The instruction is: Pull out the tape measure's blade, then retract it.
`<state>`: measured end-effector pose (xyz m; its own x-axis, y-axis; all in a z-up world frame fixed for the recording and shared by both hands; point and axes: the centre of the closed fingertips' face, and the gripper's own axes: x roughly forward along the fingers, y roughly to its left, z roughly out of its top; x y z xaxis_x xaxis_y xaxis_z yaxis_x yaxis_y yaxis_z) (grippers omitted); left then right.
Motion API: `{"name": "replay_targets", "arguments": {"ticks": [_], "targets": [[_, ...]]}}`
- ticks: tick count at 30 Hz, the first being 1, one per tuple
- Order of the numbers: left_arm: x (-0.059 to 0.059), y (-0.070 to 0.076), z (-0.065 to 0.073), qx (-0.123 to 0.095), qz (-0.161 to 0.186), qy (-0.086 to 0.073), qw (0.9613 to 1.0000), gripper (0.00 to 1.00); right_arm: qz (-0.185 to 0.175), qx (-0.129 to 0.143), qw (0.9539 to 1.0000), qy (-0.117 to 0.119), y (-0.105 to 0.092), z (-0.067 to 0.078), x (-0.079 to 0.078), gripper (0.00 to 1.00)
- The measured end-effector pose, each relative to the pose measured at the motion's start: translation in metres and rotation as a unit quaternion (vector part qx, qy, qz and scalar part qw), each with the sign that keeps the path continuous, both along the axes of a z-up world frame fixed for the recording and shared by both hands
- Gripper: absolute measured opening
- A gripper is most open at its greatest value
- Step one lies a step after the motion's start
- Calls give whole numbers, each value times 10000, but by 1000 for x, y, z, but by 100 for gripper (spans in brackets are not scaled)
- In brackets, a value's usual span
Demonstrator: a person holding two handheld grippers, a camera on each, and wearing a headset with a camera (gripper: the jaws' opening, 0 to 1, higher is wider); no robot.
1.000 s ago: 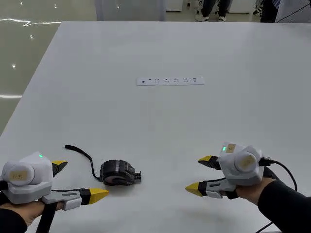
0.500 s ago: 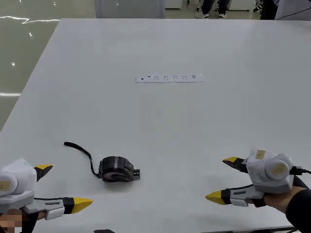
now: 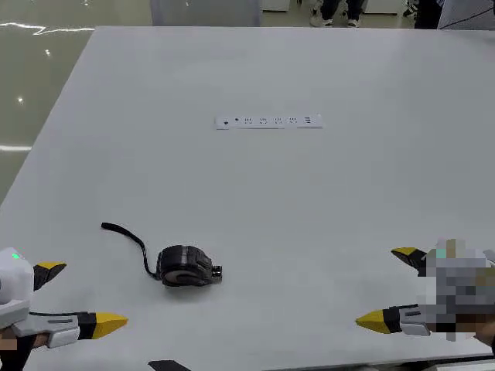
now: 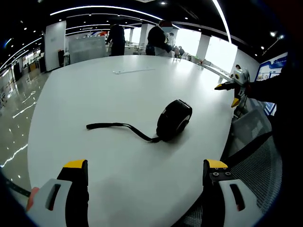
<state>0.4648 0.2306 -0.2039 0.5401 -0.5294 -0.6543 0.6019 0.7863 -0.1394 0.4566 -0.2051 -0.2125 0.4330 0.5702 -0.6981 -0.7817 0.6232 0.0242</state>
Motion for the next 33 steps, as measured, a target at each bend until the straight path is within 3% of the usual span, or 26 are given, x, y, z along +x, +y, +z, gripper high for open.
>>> {"name": "replay_targets", "arguments": {"ticks": [4,17,21,33], "targets": [[0,3,-1,2,34,65,10000,99,90,-70,9999,-14,-3,-1,-5,99],[4,8,4,39,78,4,10000,99,71,55,10000,-21,-3,2,-7,99],[-1,7,1,66,39,181,9998,99,56,41,10000,-30,-6,2,-5,99],[0,9,3,93,18,153,9998,99,58,36,10000,-5,-8,2,-7,99]]}}
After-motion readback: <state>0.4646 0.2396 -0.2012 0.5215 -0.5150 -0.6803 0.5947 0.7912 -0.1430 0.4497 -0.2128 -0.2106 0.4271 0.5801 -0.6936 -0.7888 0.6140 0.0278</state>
